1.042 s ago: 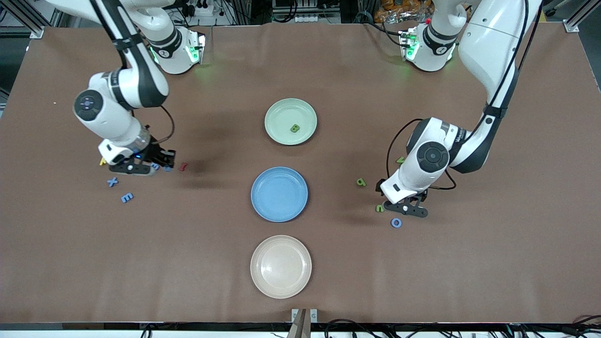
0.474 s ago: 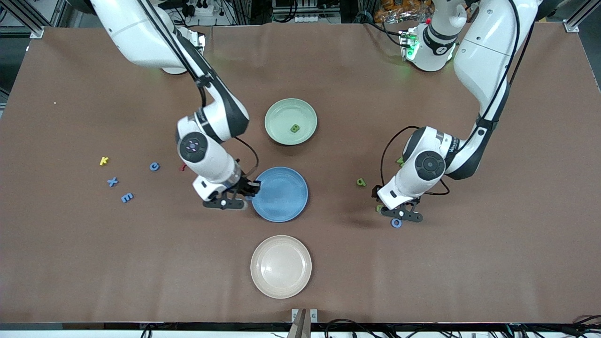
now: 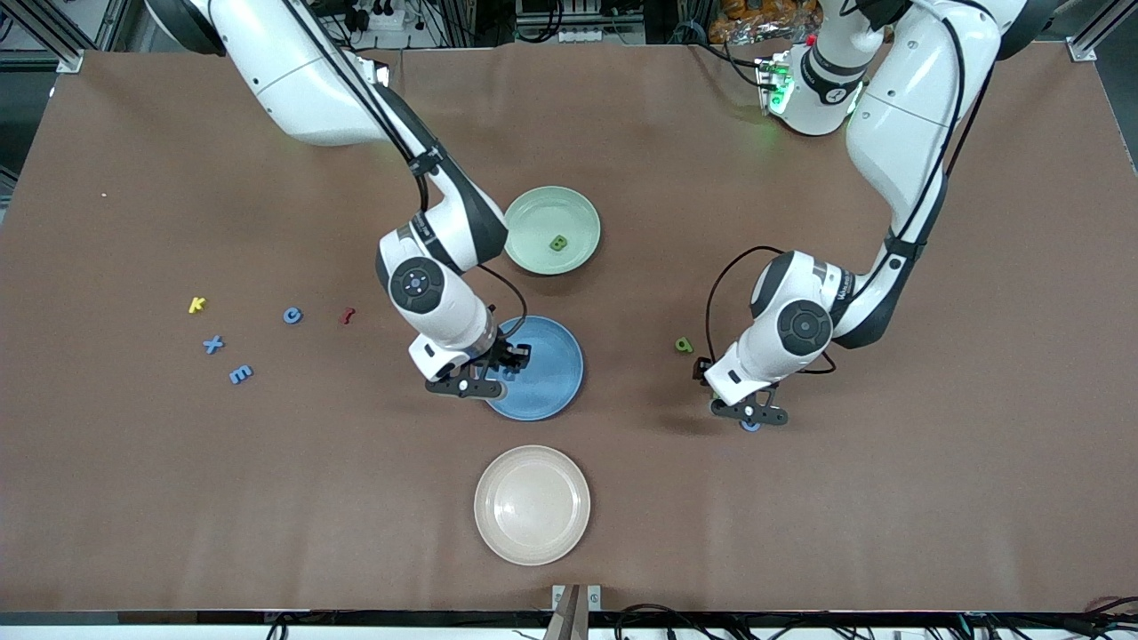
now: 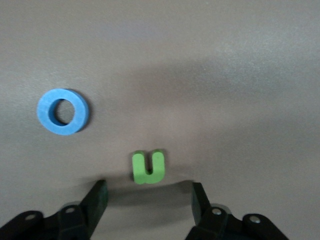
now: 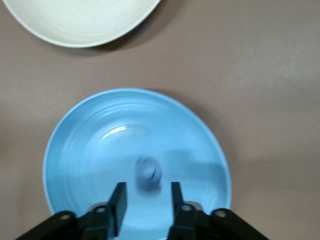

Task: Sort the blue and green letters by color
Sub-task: 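Lower the blue g onto the blue plate and open the right gripper, then carry the green u with the left gripper while the right reaches blue c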

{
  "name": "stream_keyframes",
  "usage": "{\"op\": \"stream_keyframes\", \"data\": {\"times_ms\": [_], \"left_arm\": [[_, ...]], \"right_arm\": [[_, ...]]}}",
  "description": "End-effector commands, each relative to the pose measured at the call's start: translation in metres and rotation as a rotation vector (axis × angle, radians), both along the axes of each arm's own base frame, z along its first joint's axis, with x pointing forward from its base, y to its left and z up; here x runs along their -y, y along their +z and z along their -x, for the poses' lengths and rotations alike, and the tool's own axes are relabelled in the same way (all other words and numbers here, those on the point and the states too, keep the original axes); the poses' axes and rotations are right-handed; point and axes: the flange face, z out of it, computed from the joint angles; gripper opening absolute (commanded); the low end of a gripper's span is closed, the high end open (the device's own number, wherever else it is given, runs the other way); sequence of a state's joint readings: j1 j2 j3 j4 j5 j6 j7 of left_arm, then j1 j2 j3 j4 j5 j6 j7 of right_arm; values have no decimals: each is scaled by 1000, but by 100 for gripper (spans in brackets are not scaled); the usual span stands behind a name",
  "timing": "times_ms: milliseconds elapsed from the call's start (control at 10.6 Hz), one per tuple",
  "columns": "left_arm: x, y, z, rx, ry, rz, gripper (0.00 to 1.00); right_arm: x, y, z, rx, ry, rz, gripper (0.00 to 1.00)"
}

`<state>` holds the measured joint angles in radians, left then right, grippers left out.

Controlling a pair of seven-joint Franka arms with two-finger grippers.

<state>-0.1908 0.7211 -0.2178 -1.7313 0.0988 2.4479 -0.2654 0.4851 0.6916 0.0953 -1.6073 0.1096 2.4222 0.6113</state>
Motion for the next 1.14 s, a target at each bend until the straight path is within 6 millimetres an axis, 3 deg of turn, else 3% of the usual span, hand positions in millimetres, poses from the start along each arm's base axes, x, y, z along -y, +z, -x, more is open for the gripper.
{"op": "stream_keyframes", "data": {"times_ms": [0, 95, 189, 379, 568, 663, 853, 1042], "left_arm": [[8, 1, -8, 10, 19, 14, 64], [7, -1, -8, 8, 19, 12, 47], [7, 0, -10, 11, 17, 12, 40], [5, 3, -15, 20, 21, 14, 41], [3, 1, -17, 21, 21, 13, 41], [3, 0, -18, 21, 21, 13, 35], [0, 1, -20, 25, 22, 10, 18], [0, 4, -20, 33, 17, 4, 0]], "right_arm": [[-3, 6, 0, -14, -92, 33, 100], [6, 6, -2, -38, -101, 49, 100], [32, 17, -13, -69, -134, 66, 100], [94, 29, -33, -85, -169, 122, 100], [168, 30, -38, -72, -208, 199, 100], [208, 34, -40, -68, -237, 222, 100], [280, 38, -24, -43, -175, 226, 100], [332, 28, 9, -18, -88, 222, 100]]}}
